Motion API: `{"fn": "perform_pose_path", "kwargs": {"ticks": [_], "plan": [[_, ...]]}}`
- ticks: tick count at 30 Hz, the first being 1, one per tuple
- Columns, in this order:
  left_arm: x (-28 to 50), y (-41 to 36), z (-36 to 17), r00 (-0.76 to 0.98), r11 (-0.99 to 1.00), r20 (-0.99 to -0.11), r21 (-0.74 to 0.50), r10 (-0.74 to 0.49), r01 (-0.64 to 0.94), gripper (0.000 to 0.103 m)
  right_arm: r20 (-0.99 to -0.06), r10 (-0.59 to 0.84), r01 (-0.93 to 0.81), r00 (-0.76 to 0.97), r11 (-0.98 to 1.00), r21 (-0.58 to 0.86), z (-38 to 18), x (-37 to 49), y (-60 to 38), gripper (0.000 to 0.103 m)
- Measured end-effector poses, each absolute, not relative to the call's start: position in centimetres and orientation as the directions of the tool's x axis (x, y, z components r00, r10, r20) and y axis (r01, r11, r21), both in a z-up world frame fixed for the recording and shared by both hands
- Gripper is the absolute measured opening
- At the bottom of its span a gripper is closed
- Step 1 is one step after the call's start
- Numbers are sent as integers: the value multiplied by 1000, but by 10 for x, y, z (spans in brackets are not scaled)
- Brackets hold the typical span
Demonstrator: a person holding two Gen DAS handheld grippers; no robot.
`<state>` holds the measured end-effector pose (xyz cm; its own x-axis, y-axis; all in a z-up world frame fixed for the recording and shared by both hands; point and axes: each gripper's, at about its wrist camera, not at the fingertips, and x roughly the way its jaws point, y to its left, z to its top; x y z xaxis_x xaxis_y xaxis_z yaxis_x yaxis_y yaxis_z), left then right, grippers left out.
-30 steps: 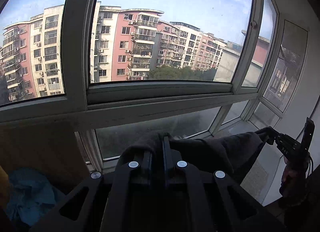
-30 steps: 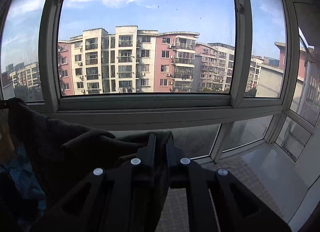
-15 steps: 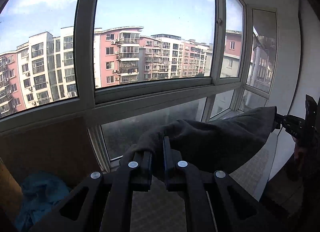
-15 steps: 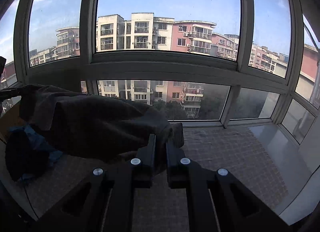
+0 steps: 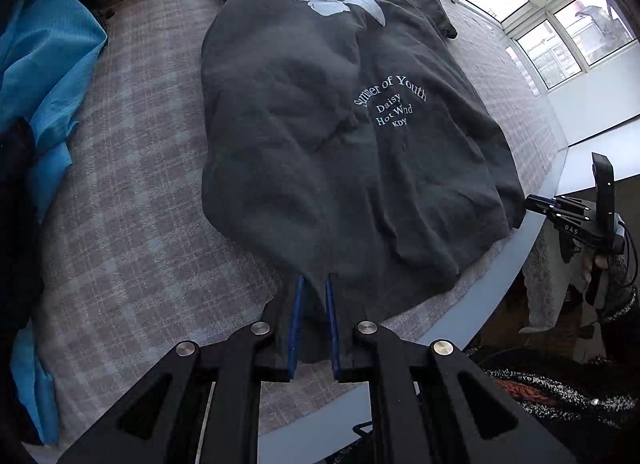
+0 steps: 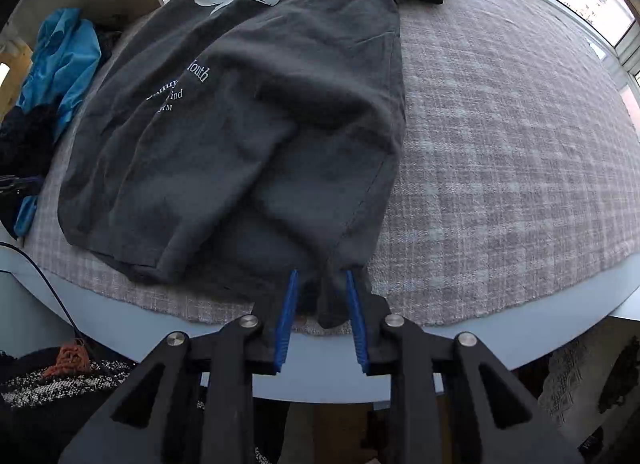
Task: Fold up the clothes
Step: 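Open both grippers and release the hoodie flat on the mat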
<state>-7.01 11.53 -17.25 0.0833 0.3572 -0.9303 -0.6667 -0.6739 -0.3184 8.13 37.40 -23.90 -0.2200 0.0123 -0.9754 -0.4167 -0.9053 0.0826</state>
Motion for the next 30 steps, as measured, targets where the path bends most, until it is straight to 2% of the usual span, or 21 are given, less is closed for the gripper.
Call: {"fn": "perform_pose_path", "kwargs": {"ticks": [3, 7, 13, 15, 18, 22, 28, 29, 30], "plan": [[-74, 102, -149, 49, -664, -941, -273, 335, -696, 14, -971, 67, -421, -229, -906, 36, -214, 82, 395, 33], [-128, 112, -121, -91, -703, -934, -194, 346, -684, 16, -924, 165, -508, -344, -861, 36, -179, 52, 451, 42], [-240, 205, -125, -205, -694, -879, -177, 431, -698, 23, -877, 237, -621, -417, -779, 85, -178, -58, 568, 45], [-269, 242, -133, -208, -679, -864, -190, 459, -709, 29, -882, 240, -637, -406, -766, 85, -191, -95, 601, 46], [-308, 290, -150, -221, -675, -858, -181, 464, -715, 30, -904, 218, -663, -367, -744, 89, -223, -135, 641, 46], [-342, 327, -173, -215, -689, -874, -170, 436, -705, 30, -924, 113, -678, -366, -712, 182, -261, -162, 672, 46], [-368, 351, -198, -195, -679, -891, -154, 409, -718, 30, -904, 36, -642, -427, -716, 275, -273, -179, 678, 46], [-371, 353, -201, -193, -681, -893, -156, 407, -715, 29, -901, 27, -629, -432, -726, 280, -274, -182, 676, 45], [-374, 353, -204, -192, -686, -895, -156, 402, -710, 23, -901, 28, -613, -432, -742, 271, -273, -185, 673, 43]]}}
